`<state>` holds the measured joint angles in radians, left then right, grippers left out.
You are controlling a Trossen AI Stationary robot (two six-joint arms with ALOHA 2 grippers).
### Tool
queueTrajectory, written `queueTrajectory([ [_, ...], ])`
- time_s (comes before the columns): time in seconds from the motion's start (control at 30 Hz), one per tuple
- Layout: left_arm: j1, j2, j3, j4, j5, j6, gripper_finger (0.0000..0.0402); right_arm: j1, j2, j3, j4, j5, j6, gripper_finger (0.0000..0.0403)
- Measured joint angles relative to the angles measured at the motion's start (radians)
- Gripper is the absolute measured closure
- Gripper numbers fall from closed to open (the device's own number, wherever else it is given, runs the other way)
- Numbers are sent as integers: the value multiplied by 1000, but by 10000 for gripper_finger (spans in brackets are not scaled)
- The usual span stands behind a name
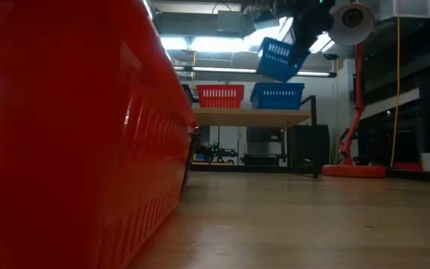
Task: Stack baskets on shelf by color
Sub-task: Stack the blue bin on the stacked blue bins on the shelf
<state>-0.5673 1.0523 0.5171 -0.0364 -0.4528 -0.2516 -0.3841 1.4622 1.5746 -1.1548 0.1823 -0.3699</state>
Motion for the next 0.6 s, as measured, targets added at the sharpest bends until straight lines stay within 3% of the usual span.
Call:
queueTrajectory([
  [0.17, 38, 0, 0, 1, 0, -1, 401, -102, 3, -31, 30, -103, -43, 403],
  [0.33, 62, 0, 0, 1, 0, -7, 401, -128, 3, -35, 30, -165, -83, 403],
  [0.6, 81, 0, 0, 1, 0, -7, 401, -138, 39, -36, 36, -184, -83, 403],
])
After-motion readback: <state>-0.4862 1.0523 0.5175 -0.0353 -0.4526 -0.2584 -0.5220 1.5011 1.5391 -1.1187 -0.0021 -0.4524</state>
